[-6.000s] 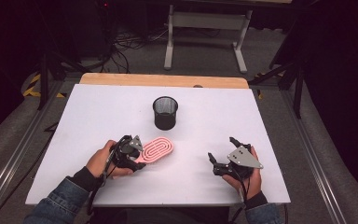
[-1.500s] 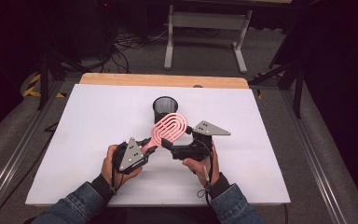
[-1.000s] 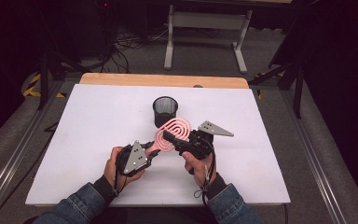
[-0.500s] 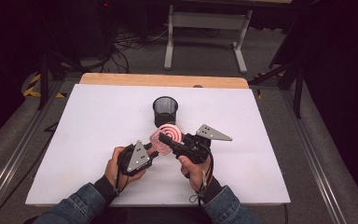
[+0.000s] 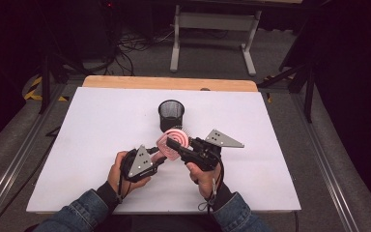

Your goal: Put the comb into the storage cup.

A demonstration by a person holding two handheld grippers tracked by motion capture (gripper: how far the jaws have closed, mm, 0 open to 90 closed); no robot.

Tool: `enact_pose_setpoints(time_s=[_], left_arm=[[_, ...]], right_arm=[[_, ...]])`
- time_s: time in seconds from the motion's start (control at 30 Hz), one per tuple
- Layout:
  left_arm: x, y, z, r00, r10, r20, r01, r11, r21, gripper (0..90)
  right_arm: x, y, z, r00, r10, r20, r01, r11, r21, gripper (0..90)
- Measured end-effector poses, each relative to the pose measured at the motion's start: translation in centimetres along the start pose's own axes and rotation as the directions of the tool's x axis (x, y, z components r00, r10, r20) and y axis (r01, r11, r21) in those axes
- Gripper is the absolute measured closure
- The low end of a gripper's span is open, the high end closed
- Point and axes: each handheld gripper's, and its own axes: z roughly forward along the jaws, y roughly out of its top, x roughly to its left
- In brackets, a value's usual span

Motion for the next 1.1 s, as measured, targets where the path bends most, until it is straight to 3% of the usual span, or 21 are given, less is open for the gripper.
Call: enact_pose_setpoints(time_s=[0.33, 0.57, 0.73, 0.93, 1.07, 1.1], left_arm=[[0.5, -0.2, -0.4, 0.9998, -0.018, -0.006, 0.018, 0.9998, 0.005, 48.1], [1.3, -0.3, -1.2, 0.9983, -0.055, -0.02, 0.054, 0.9983, -0.022, 28.4], [2.2, -0.6, -2.4, 0.9975, -0.069, 0.012, 0.07, 0.9953, -0.068, 19.4], [3.1, -1.1, -3.6, 0.9965, -0.07, 0.045, 0.073, 0.9937, -0.085, 12.7], [3.4, -1.3, -4.5, 0.9979, -0.058, 0.03, 0.06, 0.9939, -0.092, 8.6], [3.7, -1.6, -5.1, 0.9968, -0.072, 0.034, 0.076, 0.991, -0.111, 7.5]], right_arm=[[-0.2, 0.7, -1.0, 0.9982, -0.05, 0.033, 0.05, 0.999, -0.017, 62.8], [-0.5, 1.2, -1.8, 0.9948, -0.077, 0.066, 0.079, 0.997, -0.021, 62.9], [-0.8, 1.5, -2.2, 0.9929, -0.087, 0.081, 0.09, 0.996, -0.027, 62.9], [-1.1, 1.8, -2.7, 0.9913, -0.093, 0.093, 0.096, 0.995, -0.031, 62.9], [-1.0, 2.0, -3.0, 0.9882, -0.114, 0.102, 0.118, 0.992, -0.035, 62.9], [-1.0, 2.1, -3.0, 0.9884, -0.114, 0.1, 0.118, 0.992, -0.036, 63.0]])
